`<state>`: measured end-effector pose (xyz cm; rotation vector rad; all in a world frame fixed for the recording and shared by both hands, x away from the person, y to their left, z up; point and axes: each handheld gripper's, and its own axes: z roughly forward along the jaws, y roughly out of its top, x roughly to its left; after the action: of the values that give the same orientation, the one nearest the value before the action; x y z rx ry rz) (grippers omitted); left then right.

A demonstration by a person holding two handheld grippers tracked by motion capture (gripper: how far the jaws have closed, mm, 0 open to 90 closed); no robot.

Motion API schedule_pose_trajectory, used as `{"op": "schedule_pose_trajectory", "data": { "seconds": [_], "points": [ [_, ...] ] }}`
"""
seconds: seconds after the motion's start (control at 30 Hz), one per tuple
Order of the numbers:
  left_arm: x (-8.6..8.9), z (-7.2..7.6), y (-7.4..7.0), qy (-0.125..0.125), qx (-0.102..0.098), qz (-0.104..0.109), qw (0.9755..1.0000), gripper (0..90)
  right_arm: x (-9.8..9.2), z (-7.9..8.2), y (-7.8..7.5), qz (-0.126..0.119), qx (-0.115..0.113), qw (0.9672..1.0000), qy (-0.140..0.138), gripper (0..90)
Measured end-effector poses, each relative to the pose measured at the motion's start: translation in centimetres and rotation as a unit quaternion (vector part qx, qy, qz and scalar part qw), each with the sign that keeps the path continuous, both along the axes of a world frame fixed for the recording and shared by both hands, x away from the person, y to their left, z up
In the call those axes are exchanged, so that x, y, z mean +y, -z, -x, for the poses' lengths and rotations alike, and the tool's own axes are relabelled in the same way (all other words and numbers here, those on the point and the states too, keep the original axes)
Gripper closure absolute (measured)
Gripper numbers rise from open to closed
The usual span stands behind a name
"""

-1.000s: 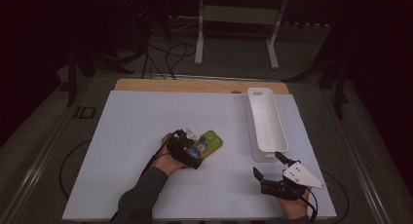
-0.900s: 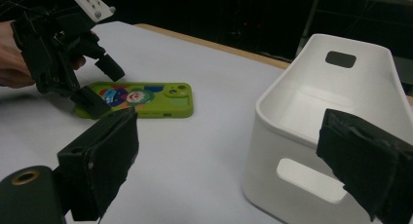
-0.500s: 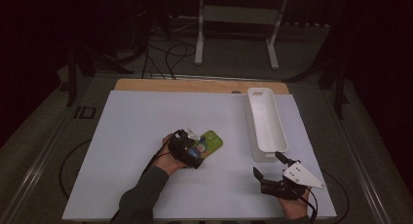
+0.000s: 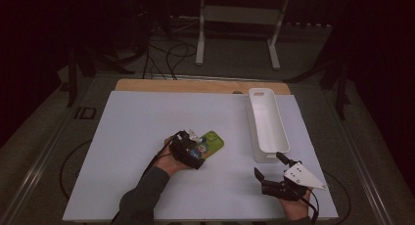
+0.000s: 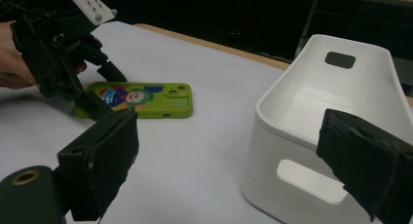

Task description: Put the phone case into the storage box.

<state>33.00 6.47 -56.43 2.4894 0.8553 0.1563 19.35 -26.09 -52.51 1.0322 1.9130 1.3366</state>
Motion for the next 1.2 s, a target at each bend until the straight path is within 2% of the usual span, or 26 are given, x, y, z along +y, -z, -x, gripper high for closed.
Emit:
{"op": "schedule_pose_trajectory", "data": {
  "seconds": [0.3, 0.5, 0.6, 1.2],
  "points": [
    [-0.1, 0.1, -0.1, 0.001, -0.005, -0.005, 1.0, 16.2, 0.0, 0.0, 0.0, -0.001, -0.003, 1.0, 0.002, 7.8],
    [-0.2, 0.4, -0.2, -0.005, -0.033, -0.013, 0.9994, 16.4, -0.1, 0.0, -0.1, -0.001, -0.003, 1.0, 0.003, 7.8],
    [-0.1, 0.3, -0.3, -0.011, -0.04, -0.016, 0.999, 16.4, -0.1, 0.0, -0.1, -0.001, -0.005, 1.0, 0.003, 7.9],
    [0.4, 0.5, -1.6, -0.025, -0.065, 0.001, 0.9976, 16.3, -0.1, 0.0, 0.0, 0.0, -0.001, 1.0, 0.001, 7.8]
  ]
}}
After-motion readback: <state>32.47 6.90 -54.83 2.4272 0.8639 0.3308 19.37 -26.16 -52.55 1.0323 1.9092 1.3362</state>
